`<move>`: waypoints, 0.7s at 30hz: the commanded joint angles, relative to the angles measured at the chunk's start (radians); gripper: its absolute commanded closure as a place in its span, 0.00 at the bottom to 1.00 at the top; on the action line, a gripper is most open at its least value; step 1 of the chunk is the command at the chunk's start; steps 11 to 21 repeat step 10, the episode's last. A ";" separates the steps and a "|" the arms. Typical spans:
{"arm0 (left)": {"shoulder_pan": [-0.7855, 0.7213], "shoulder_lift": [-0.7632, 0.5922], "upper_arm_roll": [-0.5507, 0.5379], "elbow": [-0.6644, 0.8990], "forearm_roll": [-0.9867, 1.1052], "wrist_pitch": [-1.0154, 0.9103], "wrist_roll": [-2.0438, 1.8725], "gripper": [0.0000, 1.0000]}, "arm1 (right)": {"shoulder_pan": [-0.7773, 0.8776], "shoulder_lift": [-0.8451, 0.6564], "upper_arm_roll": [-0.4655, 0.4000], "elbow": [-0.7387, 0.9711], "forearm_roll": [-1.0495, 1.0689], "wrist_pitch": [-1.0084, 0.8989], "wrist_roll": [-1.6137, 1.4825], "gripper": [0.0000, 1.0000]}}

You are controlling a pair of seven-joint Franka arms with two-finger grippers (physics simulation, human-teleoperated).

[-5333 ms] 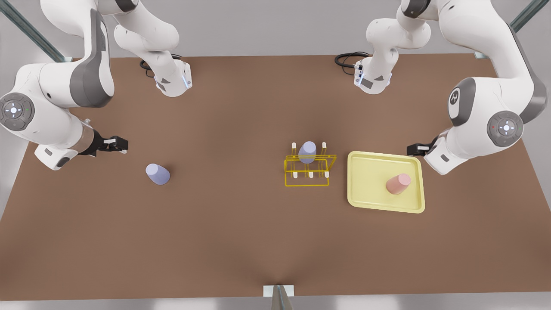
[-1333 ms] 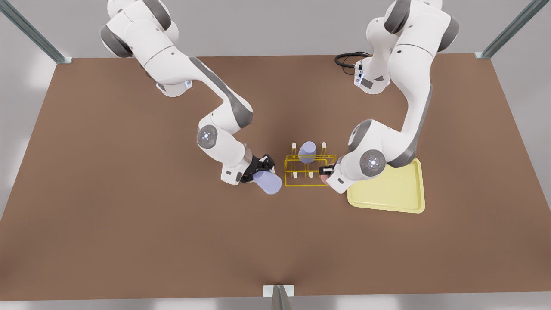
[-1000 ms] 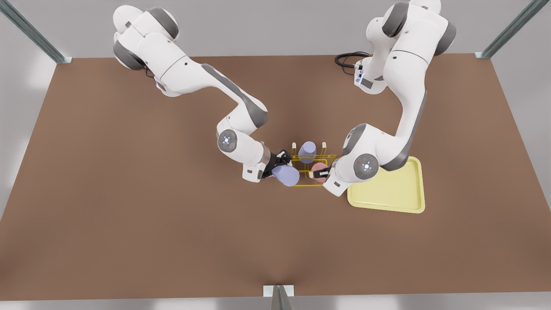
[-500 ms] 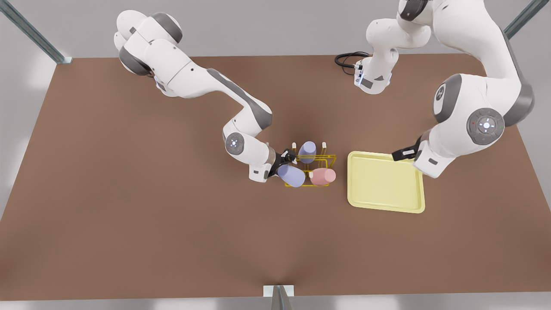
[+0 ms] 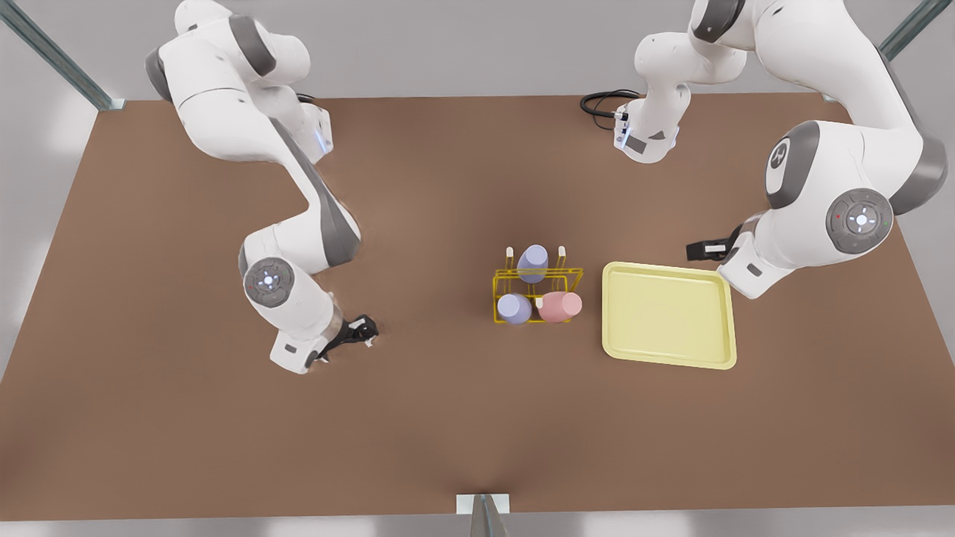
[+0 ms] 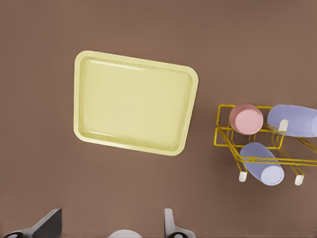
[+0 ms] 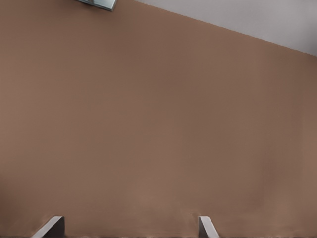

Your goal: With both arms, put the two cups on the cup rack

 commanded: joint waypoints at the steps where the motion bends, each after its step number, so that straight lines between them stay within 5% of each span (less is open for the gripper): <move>1: 0.000 -0.001 0.000 0.000 0.000 -0.010 0.131 0.00 | -0.067 -0.036 -0.001 0.038 -0.176 -0.422 0.002 0.00; 4: -0.001 -0.001 0.001 0.002 0.005 -0.005 0.127 0.00 | -0.163 -0.115 -0.007 0.123 -0.086 -0.574 -0.084 0.00; 8: -0.001 -0.001 0.001 0.000 0.005 -0.007 0.127 0.00 | -0.180 -0.315 -0.081 -0.038 0.000 -0.614 -0.064 0.00; 21: -0.001 -0.001 0.001 0.000 0.005 -0.008 0.128 0.00 | -0.193 -0.324 -0.082 -0.042 0.002 -0.615 -0.067 0.00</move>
